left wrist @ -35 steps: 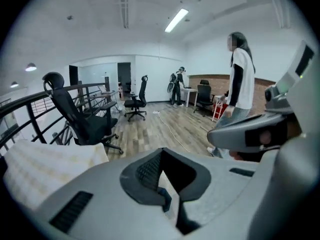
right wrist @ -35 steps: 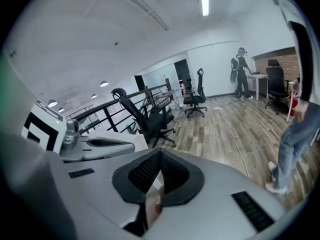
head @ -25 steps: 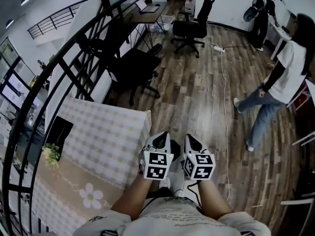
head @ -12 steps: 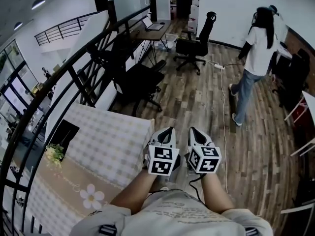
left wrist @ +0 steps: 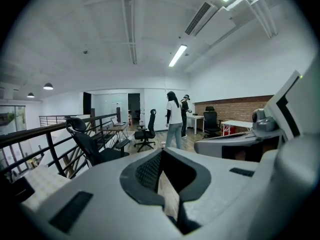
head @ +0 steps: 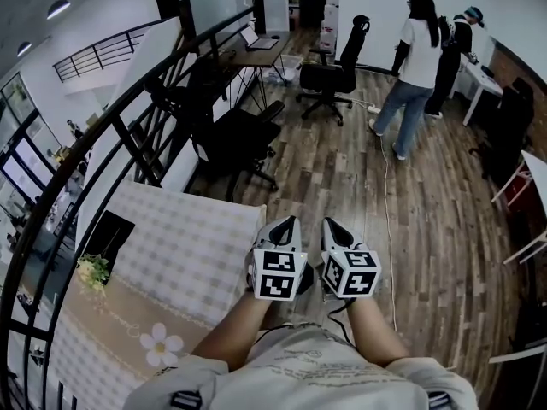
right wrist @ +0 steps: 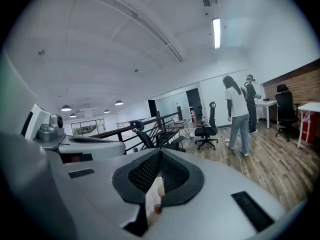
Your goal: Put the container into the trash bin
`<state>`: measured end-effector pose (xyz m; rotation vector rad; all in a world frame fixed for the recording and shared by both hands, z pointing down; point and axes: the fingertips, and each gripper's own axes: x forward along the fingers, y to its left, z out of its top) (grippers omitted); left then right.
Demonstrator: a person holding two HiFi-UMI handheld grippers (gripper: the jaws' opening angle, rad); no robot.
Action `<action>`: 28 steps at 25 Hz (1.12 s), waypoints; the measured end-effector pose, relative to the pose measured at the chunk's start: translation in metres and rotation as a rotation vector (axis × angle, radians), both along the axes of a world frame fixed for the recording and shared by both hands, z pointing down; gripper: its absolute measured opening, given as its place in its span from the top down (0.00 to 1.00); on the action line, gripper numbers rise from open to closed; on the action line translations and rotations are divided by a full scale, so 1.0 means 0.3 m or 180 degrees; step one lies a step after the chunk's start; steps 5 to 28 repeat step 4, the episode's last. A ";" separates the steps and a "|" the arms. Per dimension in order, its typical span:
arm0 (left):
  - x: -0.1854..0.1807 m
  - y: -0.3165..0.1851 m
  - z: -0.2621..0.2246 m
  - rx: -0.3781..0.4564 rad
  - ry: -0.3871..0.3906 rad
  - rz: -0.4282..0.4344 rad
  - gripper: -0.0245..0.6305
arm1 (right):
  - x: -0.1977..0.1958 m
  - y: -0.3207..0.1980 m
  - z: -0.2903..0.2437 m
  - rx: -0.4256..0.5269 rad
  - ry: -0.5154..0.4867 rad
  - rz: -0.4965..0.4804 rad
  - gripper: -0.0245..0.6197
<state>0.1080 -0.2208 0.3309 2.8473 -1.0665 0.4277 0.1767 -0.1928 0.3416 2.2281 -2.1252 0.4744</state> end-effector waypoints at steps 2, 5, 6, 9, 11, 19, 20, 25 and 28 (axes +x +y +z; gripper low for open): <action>0.004 -0.010 0.008 -0.0009 -0.0001 0.0014 0.96 | 0.000 -0.011 0.003 0.0001 -0.0003 0.0002 0.96; 0.009 -0.020 0.015 -0.0019 -0.0002 0.0027 0.95 | 0.000 -0.021 0.006 0.0001 -0.0002 0.0000 0.96; 0.009 -0.020 0.015 -0.0019 -0.0002 0.0027 0.95 | 0.000 -0.021 0.006 0.0001 -0.0002 0.0000 0.96; 0.009 -0.020 0.015 -0.0019 -0.0002 0.0027 0.95 | 0.000 -0.021 0.006 0.0001 -0.0002 0.0000 0.96; 0.009 -0.020 0.015 -0.0019 -0.0002 0.0027 0.95 | 0.000 -0.021 0.006 0.0001 -0.0002 0.0000 0.96; 0.009 -0.020 0.015 -0.0019 -0.0002 0.0027 0.95 | 0.000 -0.021 0.006 0.0001 -0.0002 0.0000 0.96; 0.009 -0.020 0.015 -0.0019 -0.0002 0.0027 0.95 | 0.000 -0.021 0.006 0.0001 -0.0002 0.0000 0.96; 0.009 -0.020 0.015 -0.0019 -0.0002 0.0027 0.95 | 0.000 -0.021 0.006 0.0001 -0.0002 0.0000 0.96; 0.009 -0.020 0.015 -0.0019 -0.0002 0.0027 0.95 | 0.000 -0.021 0.006 0.0001 -0.0002 0.0000 0.96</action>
